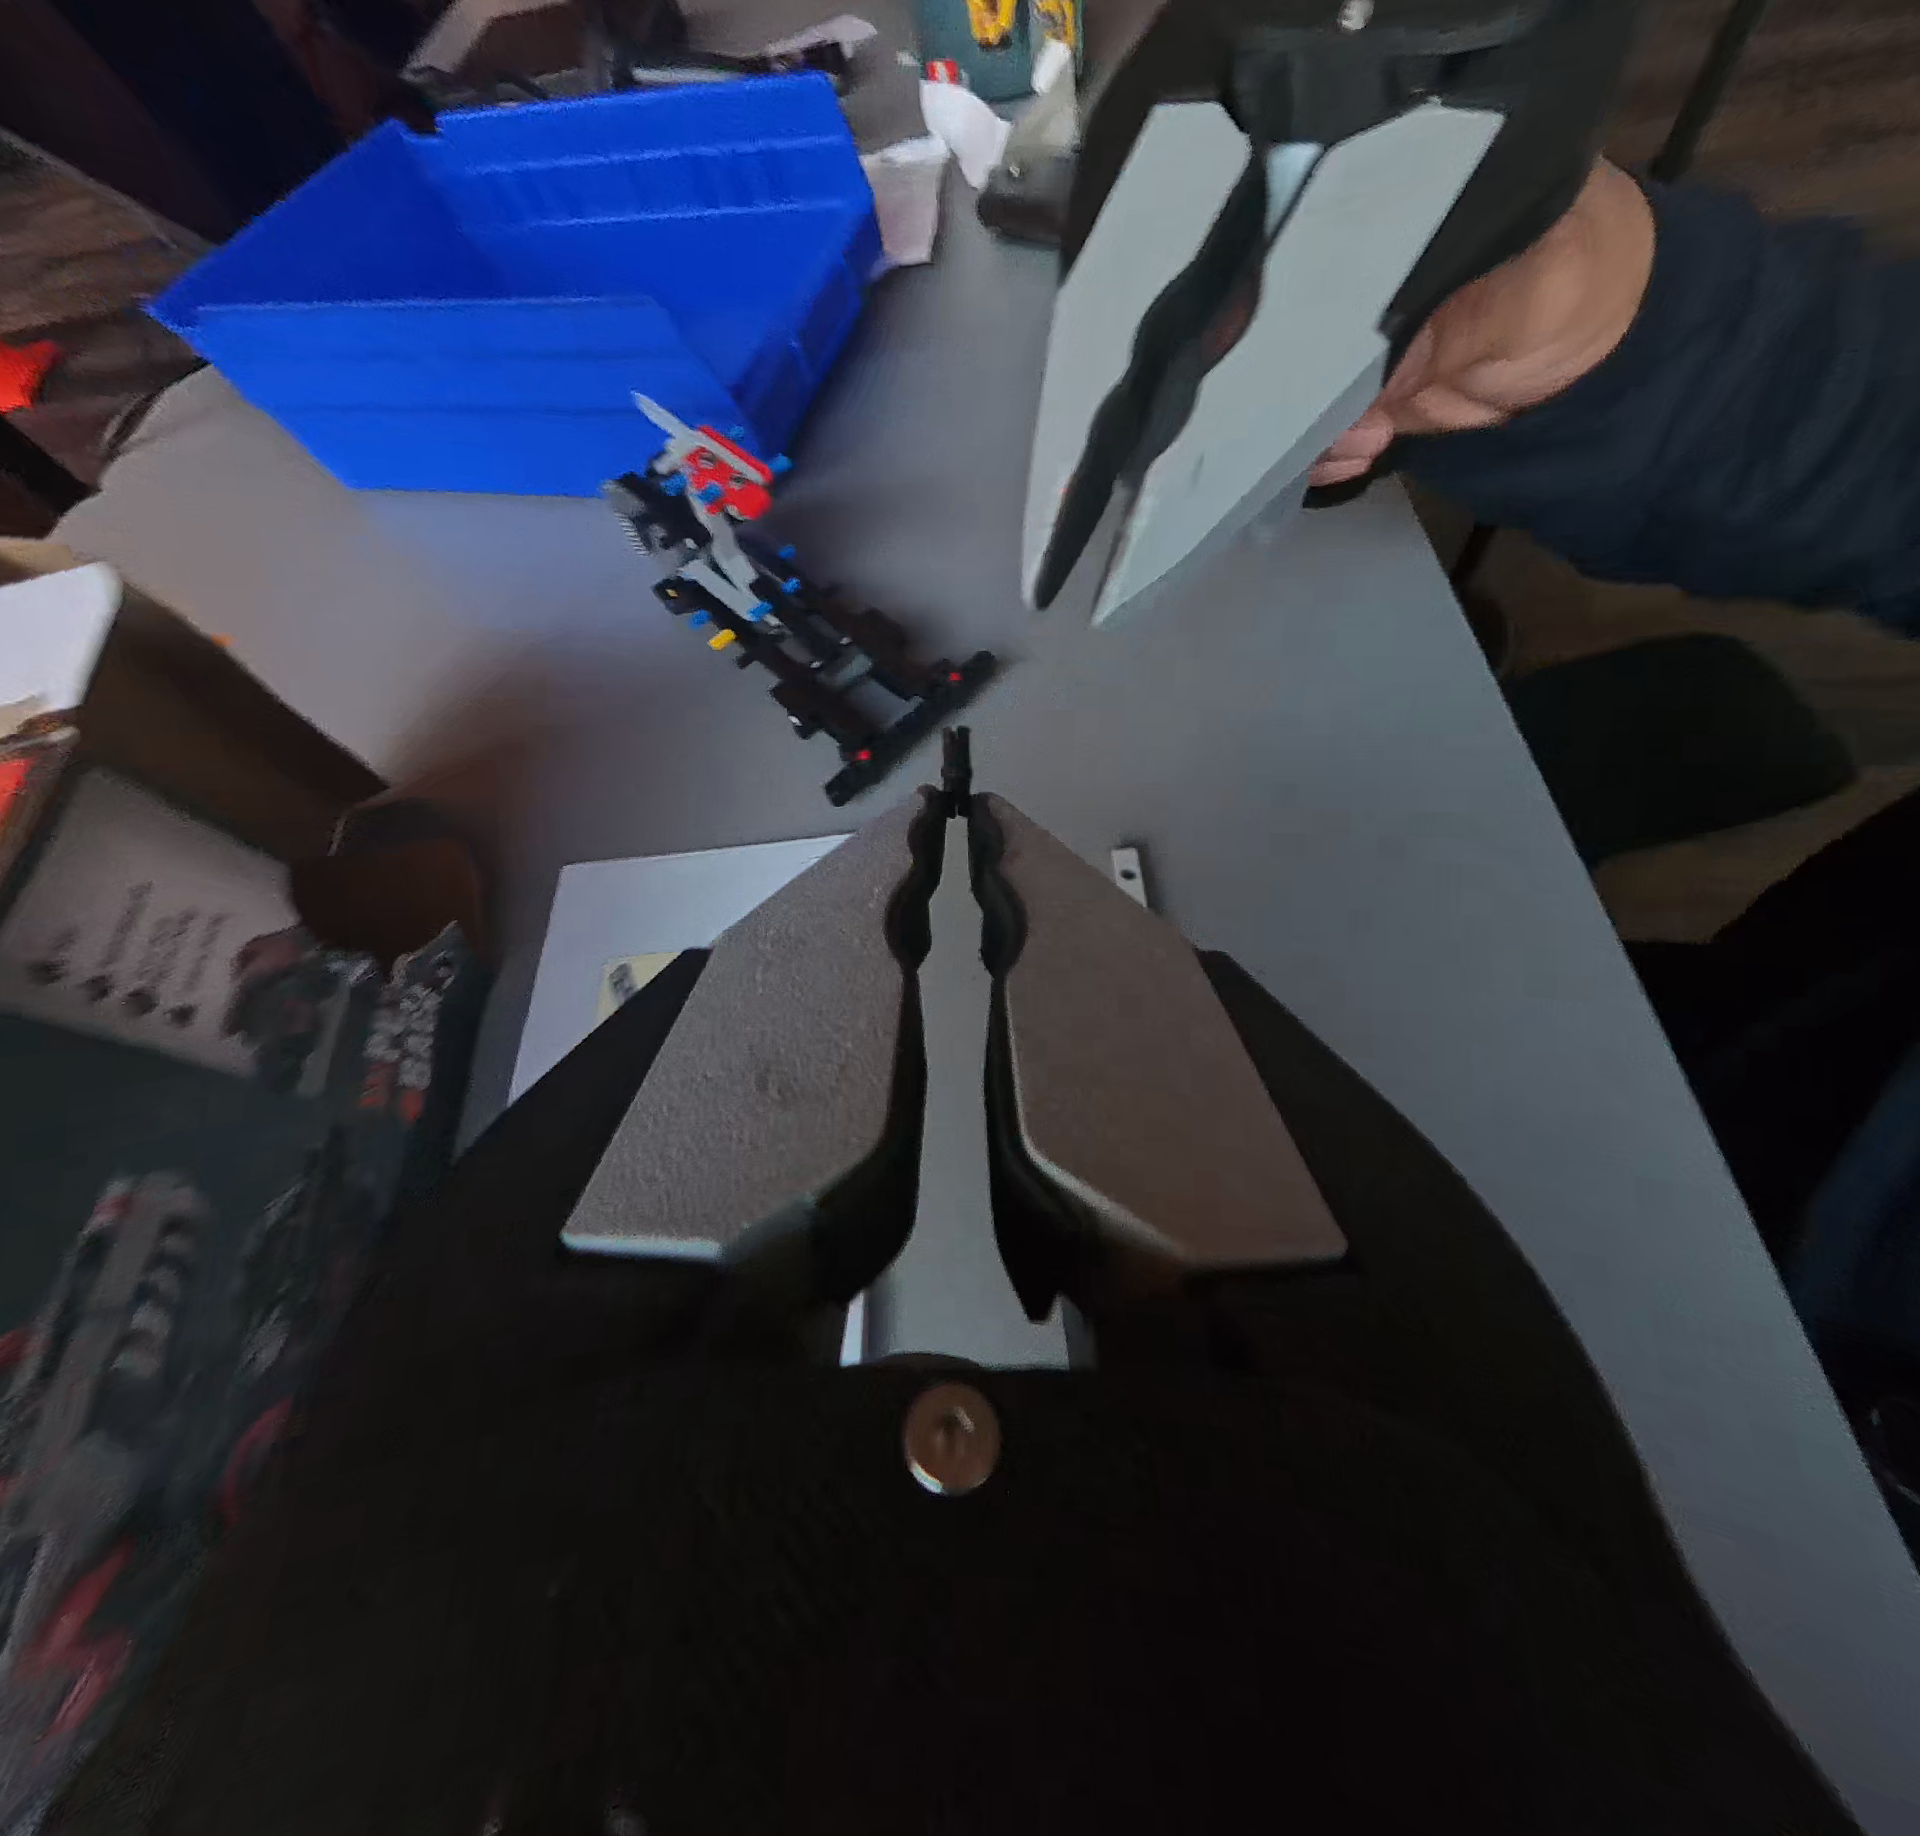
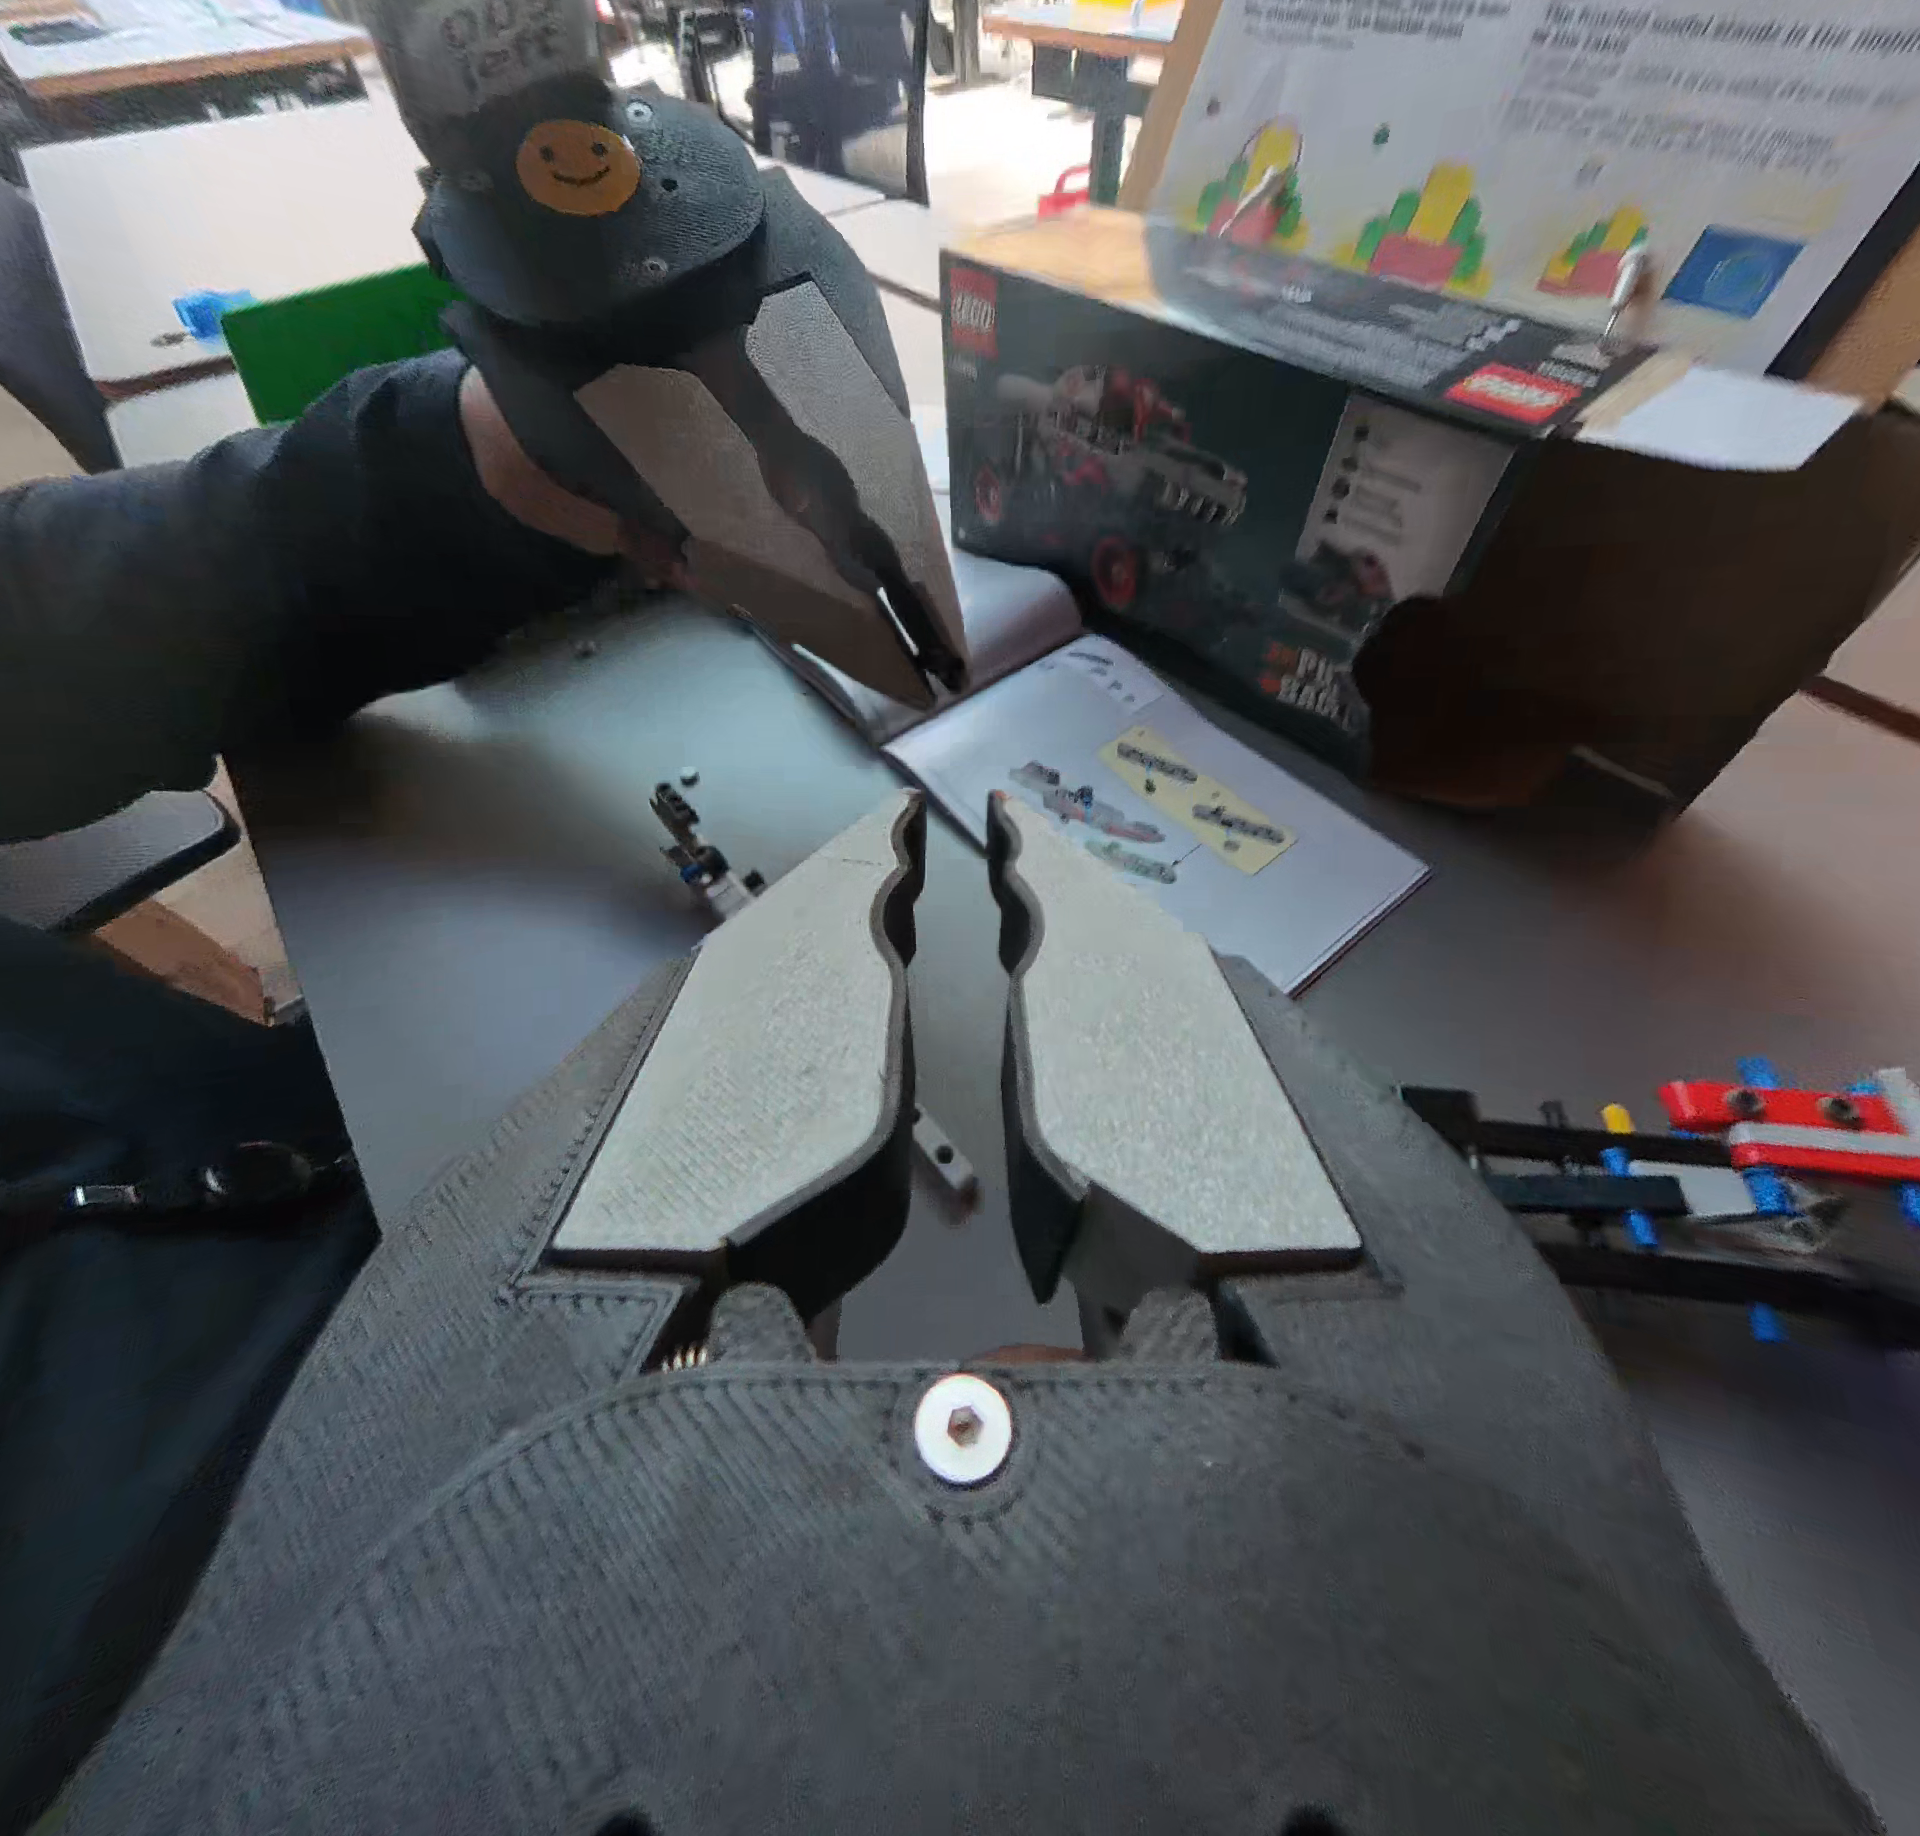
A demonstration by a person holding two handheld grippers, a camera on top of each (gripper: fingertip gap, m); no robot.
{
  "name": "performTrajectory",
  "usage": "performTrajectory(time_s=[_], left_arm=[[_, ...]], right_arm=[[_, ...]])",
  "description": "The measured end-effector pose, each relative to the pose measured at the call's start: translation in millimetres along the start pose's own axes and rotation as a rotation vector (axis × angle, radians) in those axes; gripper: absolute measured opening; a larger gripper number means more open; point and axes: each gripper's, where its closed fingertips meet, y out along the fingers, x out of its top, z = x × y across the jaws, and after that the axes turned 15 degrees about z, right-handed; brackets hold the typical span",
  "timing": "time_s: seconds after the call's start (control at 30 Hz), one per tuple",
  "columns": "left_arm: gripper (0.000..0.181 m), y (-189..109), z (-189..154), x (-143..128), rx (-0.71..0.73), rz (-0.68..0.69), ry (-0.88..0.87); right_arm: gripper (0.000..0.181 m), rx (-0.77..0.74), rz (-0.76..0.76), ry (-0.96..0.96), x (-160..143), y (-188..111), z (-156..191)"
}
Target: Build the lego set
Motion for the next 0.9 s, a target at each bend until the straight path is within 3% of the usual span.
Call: performTrajectory(time_s=[0.03, 0.13, 0.33, 0.63, 0.9], left_arm=[[0.001, -11.9, 8.0, 3.2, 0.012, -0.033, -0.034], [0.000, -31.7, 14.6, 11.0, 0.033, -0.094, -0.045], [0.000, -16.5, -2.6, 10.7, -0.070, -0.076, -0.043], [0.001, -17.3, -45.9, 1.1, -0.505, -0.052, -0.144], [0.001, -15.6, -57.9, 0.2, -0.526, -0.041, -0.081]], right_arm=[[0.009, -0.004, -0.019, -0.011, 7.0, -4.3, -1.4], [0.012, 0.010, -0.040, -0.006, 16.5, -6.3, -5.3], [0.007, 0.063, -0.007, -0.057, 16.1, 13.4, 8.8], [0.007, 0.090, 0.066, -0.337, 13.9, 15.1, 41.7], [0.001, 0.145, 0.069, -0.336, 11.0, 12.2, 49.4]])
